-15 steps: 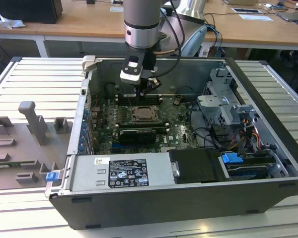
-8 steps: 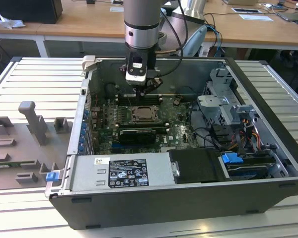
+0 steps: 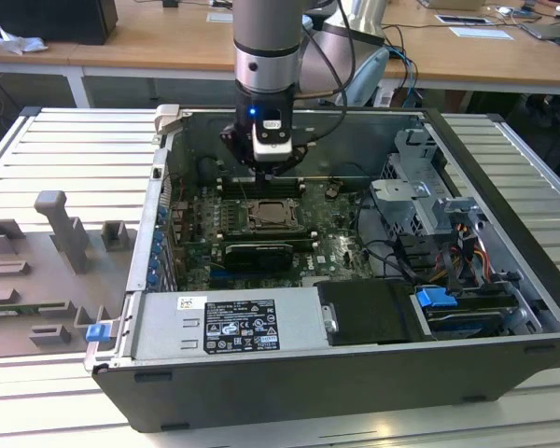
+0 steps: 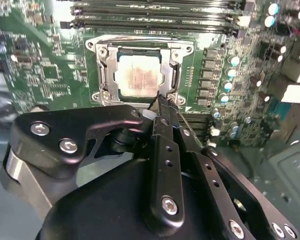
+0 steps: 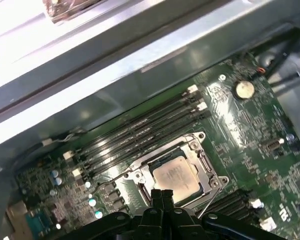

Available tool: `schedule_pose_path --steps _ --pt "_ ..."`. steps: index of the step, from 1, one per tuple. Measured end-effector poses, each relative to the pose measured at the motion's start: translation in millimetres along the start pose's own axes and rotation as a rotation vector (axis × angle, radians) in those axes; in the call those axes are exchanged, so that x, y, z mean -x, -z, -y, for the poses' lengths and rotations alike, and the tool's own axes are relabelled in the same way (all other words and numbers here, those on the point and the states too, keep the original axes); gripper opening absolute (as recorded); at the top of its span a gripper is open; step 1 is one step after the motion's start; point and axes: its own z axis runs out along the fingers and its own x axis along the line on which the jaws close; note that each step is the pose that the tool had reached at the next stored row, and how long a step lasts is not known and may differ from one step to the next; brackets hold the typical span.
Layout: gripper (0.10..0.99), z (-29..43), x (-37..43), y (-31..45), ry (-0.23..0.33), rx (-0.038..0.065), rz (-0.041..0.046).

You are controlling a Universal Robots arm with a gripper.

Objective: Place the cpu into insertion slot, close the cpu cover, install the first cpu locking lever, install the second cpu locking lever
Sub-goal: 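Install the first cpu locking lever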

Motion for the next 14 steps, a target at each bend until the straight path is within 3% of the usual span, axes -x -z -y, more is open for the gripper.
schedule_pose_path --steps 14 --pt "0.106 0.0 0.0 -0.3 0.305 -0.002 -0.0130"
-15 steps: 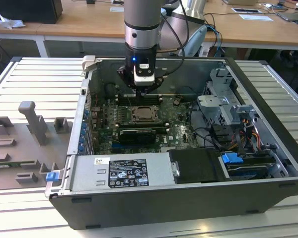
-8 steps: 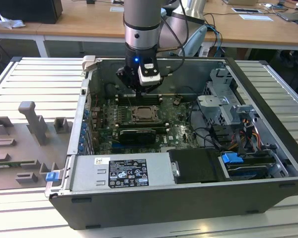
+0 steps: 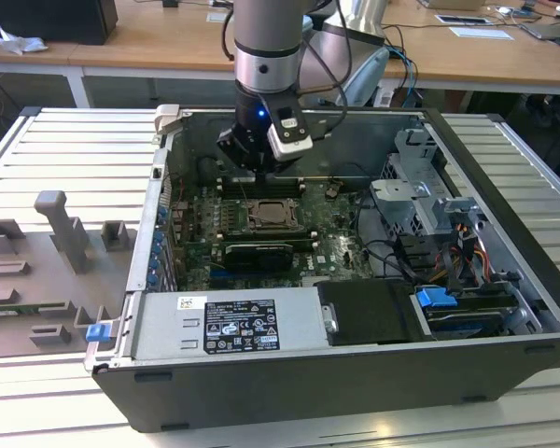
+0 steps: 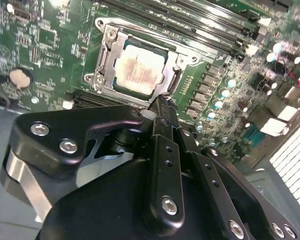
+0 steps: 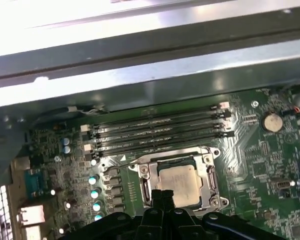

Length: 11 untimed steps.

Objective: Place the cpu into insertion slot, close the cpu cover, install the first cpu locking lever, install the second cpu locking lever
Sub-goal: 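Install the first cpu locking lever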

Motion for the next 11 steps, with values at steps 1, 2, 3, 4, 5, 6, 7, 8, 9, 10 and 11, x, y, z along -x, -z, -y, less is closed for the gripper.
schedule_pose_path --steps 1,2,3,4,5,6,7,8,9,10,11 --pt "0.106 0.0 0.0 0.0 0.022 0.000 -0.0009" --pt "0.106 0.0 0.0 0.0 0.036 0.000 -0.0015" --pt "0.106 0.0 0.0 0.0 0.053 0.000 -0.0023" --pt "0.106 0.0 0.0 0.0 0.073 0.000 -0.0031" --pt "0.106 0.0 0.0 0.0 0.093 -0.001 -0.0040" --pt "0.106 0.0 -0.1 0.0 0.119 -0.001 -0.0051" --pt "0.106 0.0 -0.1 0.0 0.131 -0.001 -0.0056" --pt "0.106 0.0 -0.1 0.0 0.141 -0.001 -0.0060" --pt "0.106 0.1 -0.7 -0.1 0.158 -0.001 -0.0066" --pt "0.106 0.4 -2.4 -0.1 0.161 -0.001 -0.0067" --pt "0.106 0.5 -3.7 -0.1 0.162 -0.001 -0.0068"
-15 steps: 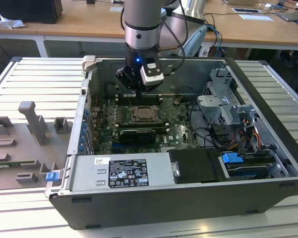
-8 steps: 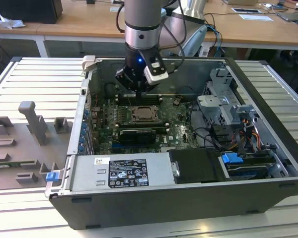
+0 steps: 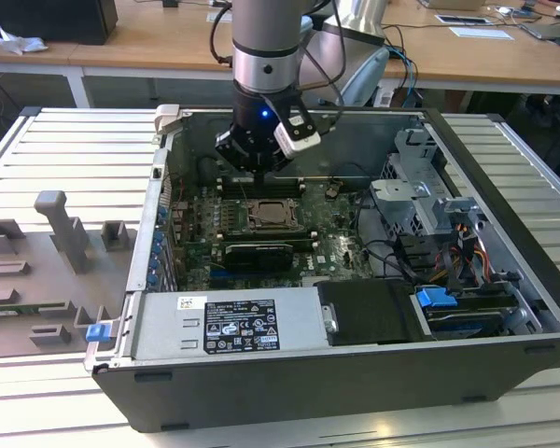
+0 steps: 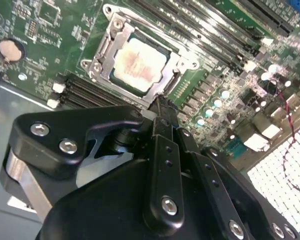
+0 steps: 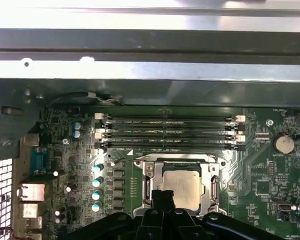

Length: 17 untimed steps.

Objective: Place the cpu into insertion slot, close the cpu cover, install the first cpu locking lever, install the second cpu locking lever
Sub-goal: 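Install the first cpu locking lever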

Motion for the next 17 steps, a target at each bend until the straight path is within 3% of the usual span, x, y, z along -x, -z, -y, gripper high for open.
schedule_pose_path --steps 3,8,17 --pt "0.106 -0.1 -9.4 0.0 0.003 0.000 0.0000" --pt "0.106 -0.4 -25.6 -0.1 0.006 0.000 0.0073" --pt "0.106 -5.0 -39.2 -0.4 0.012 0.001 0.0098"
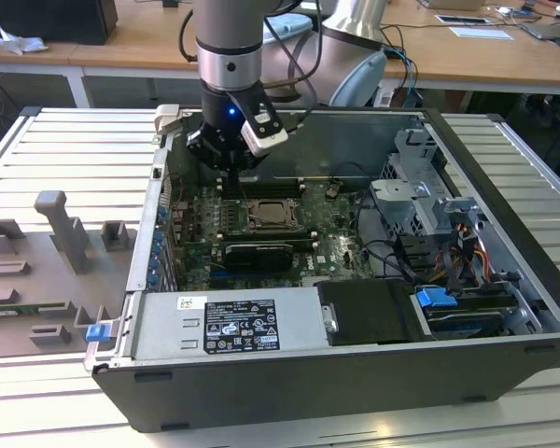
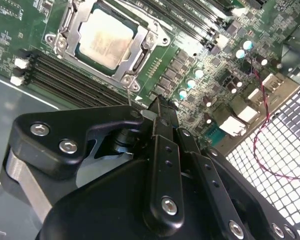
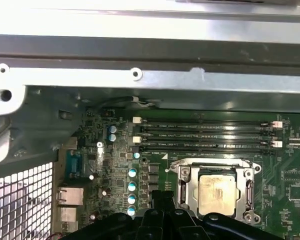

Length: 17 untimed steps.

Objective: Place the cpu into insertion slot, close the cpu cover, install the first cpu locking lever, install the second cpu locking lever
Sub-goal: 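Install the first cpu locking lever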

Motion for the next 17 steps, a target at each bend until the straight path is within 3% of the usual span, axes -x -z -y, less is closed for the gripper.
schedule_pose_path --steps 10,17 --pt "0.106 -13.1 -8.1 -1.5 0.010 0.001 -0.0004" --pt "0.106 -20.4 -7.9 -1.9 0.015 0.001 -0.0006"
